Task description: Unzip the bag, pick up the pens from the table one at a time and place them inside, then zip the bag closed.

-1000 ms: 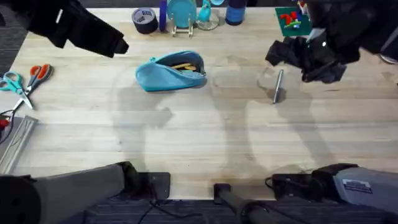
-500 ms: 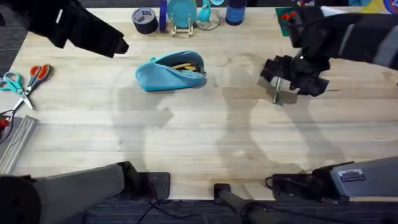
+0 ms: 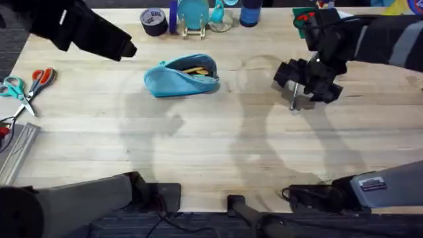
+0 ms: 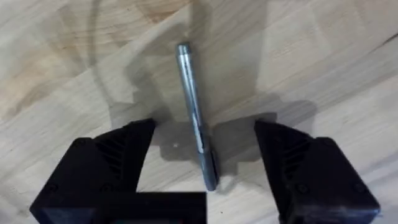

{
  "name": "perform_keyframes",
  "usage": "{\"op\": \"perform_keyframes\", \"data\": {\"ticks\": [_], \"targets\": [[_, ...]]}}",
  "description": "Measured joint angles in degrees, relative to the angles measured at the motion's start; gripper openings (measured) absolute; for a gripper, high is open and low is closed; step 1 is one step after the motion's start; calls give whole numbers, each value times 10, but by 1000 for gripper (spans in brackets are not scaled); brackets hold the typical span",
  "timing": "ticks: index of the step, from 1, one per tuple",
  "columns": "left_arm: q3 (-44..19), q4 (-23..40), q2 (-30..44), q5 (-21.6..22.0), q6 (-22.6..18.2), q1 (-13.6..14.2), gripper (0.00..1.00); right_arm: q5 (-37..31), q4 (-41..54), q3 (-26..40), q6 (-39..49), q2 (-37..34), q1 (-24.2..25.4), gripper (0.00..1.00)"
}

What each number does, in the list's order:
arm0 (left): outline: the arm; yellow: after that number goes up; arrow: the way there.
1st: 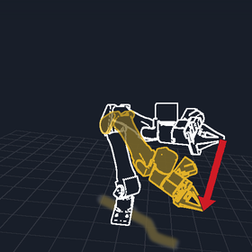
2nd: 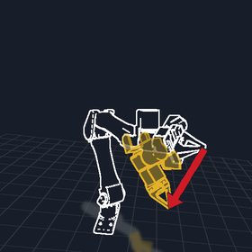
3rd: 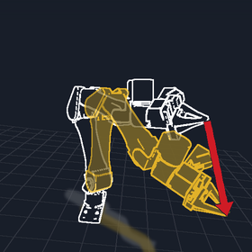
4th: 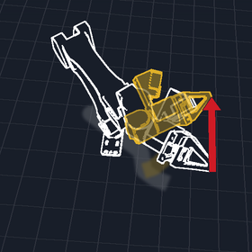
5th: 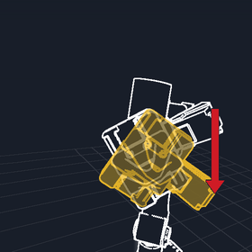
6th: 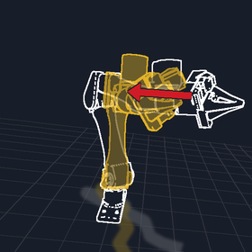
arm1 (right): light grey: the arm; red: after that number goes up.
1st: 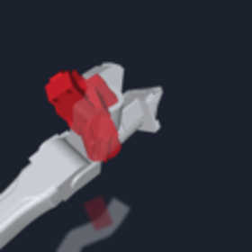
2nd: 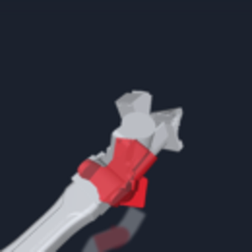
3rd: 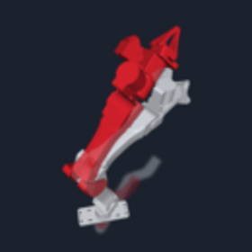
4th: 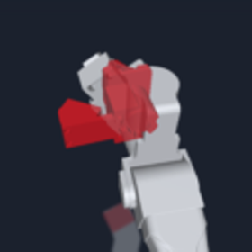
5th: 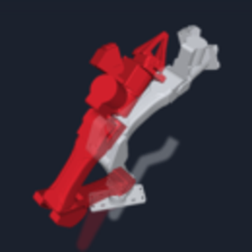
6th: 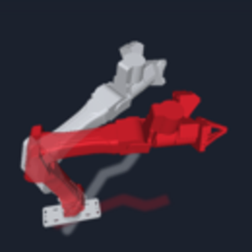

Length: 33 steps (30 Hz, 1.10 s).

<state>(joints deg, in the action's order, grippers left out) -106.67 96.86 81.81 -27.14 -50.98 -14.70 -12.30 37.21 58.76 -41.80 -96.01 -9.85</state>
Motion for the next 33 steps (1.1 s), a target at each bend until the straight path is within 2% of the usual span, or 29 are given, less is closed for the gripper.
{"op": "perform_keyframes", "data": {"ticks": [4,6,7,8,10,12,15,30,33], "targets": [[0,0,0,0,0,0,995,2,-1,0,0,0,0,946],[0,0,0,0,0,0,995,4,-4,0,0,0,0,842],[0,0,0,0,0,0,995,6,-5,1,1,0,-1,777],[0,0,0,0,0,0,995,6,-5,2,0,-1,-1,647],[0,0,0,0,0,0,995,6,-6,2,0,-2,-1,488],[0,0,0,0,0,0,995,2,-5,3,0,-3,-1,275],[0,0,0,0,0,0,995,-3,-4,3,0,-3,-1,63],[0,0,0,0,0,0,995,-3,-1,9,3,-4,0,29],[0,0,0,0,0,0,996,14,-7,15,21,-6,-2,32]]}}
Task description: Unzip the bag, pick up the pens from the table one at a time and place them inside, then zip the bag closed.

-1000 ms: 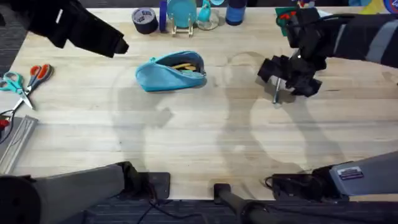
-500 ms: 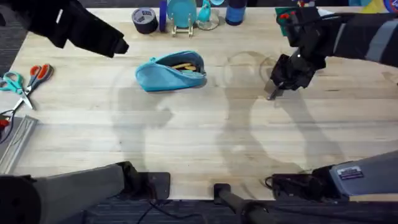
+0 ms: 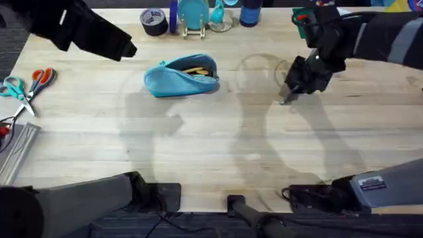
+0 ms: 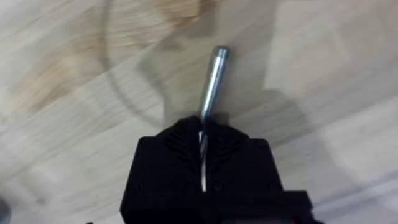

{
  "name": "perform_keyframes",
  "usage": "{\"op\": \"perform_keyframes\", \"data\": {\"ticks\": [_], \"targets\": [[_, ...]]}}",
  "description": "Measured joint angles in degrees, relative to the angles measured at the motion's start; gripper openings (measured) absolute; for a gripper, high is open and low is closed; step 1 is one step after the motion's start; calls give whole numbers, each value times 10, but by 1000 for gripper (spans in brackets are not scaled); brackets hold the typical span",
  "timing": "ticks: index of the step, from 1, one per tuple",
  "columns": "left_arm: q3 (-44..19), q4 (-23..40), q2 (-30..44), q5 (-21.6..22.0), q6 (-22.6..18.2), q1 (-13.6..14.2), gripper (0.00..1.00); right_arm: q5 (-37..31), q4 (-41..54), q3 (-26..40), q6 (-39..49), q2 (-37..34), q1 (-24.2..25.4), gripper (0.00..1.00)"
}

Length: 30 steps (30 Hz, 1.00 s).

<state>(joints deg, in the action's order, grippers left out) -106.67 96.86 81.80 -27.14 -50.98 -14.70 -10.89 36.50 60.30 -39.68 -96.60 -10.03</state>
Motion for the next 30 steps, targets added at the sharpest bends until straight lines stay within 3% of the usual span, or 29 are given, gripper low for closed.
{"op": "perform_keyframes", "data": {"ticks": [11,16,22,25,30], "targets": [[0,0,0,0,0,0,995,30,-7,115,165,23,-21,32],[0,0,0,0,0,0,995,32,-19,170,270,29,-49,32],[0,0,0,0,0,0,995,36,-75,185,401,29,-96,32],[0,0,0,0,0,0,995,68,-108,185,469,29,-120,32],[0,0,0,0,0,0,995,177,-163,185,586,29,-146,32]]}}
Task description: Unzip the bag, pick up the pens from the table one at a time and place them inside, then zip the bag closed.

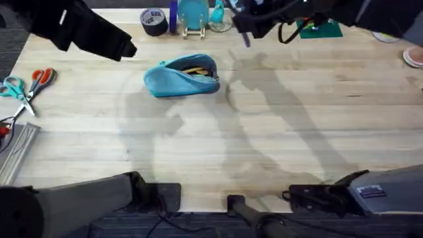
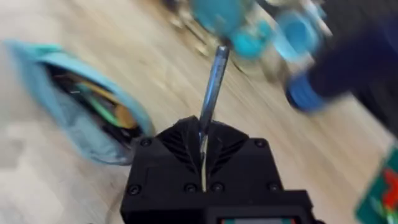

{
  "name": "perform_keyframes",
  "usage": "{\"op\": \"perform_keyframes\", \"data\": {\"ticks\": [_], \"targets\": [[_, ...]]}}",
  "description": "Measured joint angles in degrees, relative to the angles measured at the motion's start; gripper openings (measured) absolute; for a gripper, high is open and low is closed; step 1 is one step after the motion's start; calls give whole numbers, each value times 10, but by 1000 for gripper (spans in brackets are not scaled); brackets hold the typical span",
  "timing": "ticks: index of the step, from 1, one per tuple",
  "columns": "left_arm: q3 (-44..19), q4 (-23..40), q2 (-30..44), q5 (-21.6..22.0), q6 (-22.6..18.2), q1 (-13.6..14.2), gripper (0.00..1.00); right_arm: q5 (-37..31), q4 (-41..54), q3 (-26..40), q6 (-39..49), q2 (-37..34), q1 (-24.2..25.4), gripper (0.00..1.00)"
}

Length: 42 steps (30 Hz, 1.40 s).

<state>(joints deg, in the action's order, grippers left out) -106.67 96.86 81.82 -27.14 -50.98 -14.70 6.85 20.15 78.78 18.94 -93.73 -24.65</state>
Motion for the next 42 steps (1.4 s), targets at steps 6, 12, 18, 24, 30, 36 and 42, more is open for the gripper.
{"op": "perform_keyframes", "data": {"ticks": [6,12,18,24,30,36,42], "targets": [[0,0,0,0,0,0,995,147,-21,0,98,0,-1,32],[0,0,0,0,0,0,994,284,-20,0,158,0,-1,31],[0,0,0,0,0,0,995,354,-19,0,188,0,-1,31],[0,0,0,0,0,0,995,372,-12,0,193,0,-1,31],[0,0,0,0,0,0,995,377,38,0,253,0,-3,31],[0,0,0,0,0,0,995,375,52,0,319,-16,-5,31],[0,0,0,0,0,0,995,369,52,1,359,-65,-19,31]]}}
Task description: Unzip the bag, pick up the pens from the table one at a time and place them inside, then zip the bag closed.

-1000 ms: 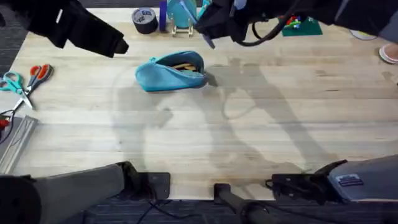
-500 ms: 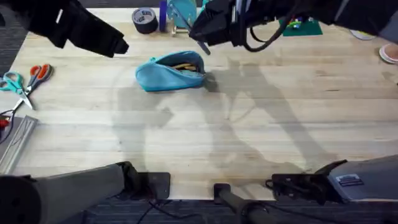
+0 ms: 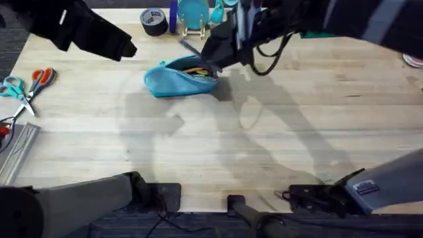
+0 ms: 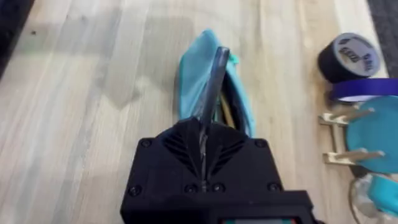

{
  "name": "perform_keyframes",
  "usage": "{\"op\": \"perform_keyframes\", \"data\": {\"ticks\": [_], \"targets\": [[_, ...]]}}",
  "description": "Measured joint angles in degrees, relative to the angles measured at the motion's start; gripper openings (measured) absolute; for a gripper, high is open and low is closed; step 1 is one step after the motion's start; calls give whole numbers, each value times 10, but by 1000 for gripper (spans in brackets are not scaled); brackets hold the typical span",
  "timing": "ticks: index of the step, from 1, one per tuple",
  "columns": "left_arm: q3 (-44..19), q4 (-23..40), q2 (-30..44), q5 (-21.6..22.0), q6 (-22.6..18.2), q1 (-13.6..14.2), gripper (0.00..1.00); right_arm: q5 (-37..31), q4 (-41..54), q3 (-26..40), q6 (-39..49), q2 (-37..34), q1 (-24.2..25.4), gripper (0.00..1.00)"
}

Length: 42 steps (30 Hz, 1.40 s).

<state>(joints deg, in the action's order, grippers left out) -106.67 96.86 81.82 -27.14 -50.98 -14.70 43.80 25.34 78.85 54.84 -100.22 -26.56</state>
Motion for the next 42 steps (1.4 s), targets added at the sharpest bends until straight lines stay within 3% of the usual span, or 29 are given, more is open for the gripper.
{"op": "perform_keyframes", "data": {"ticks": [15,28,42], "targets": [[0,0,0,0,0,0,995,-79,-61,0,33,-103,-47,31],[0,0,0,0,0,0,995,-124,-118,0,16,-104,-51,31],[0,0,0,0,0,0,995,-130,-91,0,0,-104,-51,31]]}}
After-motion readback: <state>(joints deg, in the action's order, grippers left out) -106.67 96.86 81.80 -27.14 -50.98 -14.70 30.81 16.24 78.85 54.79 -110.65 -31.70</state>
